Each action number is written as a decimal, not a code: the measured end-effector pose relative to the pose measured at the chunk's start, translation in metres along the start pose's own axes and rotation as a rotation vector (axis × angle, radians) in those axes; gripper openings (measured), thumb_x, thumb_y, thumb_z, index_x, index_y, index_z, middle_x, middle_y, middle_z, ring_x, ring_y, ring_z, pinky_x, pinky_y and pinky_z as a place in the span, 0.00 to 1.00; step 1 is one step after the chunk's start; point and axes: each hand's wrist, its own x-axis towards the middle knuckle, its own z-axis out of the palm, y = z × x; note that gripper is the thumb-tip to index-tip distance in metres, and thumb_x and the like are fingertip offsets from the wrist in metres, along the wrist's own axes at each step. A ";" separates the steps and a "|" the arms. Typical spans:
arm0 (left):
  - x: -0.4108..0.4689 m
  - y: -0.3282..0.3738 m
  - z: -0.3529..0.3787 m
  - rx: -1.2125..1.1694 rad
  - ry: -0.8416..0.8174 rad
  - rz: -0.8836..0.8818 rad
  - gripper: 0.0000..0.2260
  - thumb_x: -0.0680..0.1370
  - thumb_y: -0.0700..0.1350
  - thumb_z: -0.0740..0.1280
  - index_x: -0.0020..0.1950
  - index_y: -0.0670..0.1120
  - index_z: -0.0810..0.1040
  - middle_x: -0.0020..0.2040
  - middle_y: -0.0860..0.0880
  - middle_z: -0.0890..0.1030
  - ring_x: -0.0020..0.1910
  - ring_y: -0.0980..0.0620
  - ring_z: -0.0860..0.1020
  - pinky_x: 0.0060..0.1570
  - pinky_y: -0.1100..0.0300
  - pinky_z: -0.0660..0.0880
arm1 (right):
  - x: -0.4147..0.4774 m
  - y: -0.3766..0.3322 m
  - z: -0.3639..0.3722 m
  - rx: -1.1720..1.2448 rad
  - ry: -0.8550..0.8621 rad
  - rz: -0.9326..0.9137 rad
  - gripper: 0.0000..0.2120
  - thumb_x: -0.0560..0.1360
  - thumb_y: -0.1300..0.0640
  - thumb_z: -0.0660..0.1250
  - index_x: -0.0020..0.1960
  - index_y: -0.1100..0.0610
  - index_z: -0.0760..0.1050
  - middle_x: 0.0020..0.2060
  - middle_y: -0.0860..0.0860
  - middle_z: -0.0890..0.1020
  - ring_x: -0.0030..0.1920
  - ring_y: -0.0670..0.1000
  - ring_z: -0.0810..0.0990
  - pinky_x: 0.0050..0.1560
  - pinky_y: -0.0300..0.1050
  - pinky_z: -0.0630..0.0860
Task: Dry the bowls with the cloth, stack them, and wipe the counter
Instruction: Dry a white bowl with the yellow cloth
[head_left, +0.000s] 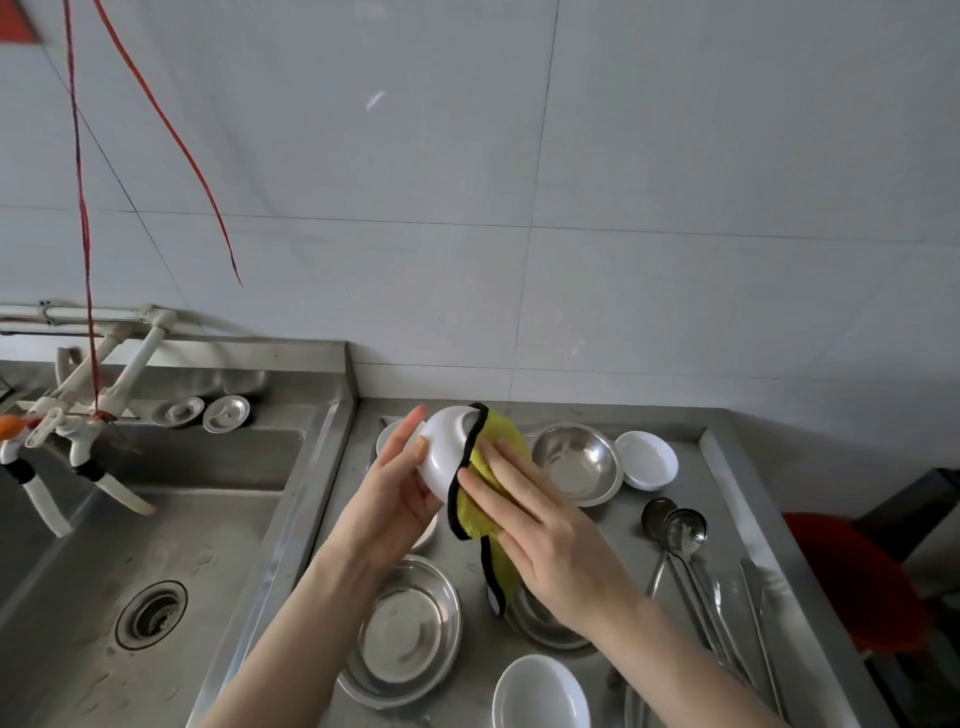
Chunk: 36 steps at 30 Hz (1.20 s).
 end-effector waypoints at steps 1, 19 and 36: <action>0.001 -0.001 -0.003 -0.019 0.002 -0.001 0.23 0.75 0.43 0.64 0.70 0.49 0.70 0.52 0.47 0.84 0.44 0.51 0.84 0.39 0.59 0.82 | -0.003 0.002 0.000 0.022 0.014 0.013 0.23 0.80 0.61 0.58 0.74 0.55 0.63 0.75 0.52 0.61 0.76 0.52 0.57 0.73 0.47 0.60; 0.000 -0.009 -0.012 0.011 -0.004 -0.071 0.21 0.77 0.45 0.67 0.70 0.47 0.71 0.65 0.40 0.78 0.56 0.44 0.79 0.50 0.53 0.80 | 0.000 0.000 0.004 0.114 -0.037 0.082 0.23 0.81 0.57 0.58 0.75 0.50 0.61 0.75 0.47 0.60 0.76 0.48 0.56 0.73 0.50 0.61; 0.019 -0.005 -0.012 0.967 0.106 0.056 0.27 0.74 0.37 0.72 0.69 0.53 0.70 0.48 0.48 0.86 0.42 0.50 0.83 0.47 0.57 0.79 | -0.015 0.048 -0.008 0.194 0.214 0.524 0.12 0.80 0.58 0.61 0.62 0.52 0.76 0.41 0.39 0.79 0.42 0.39 0.78 0.43 0.36 0.74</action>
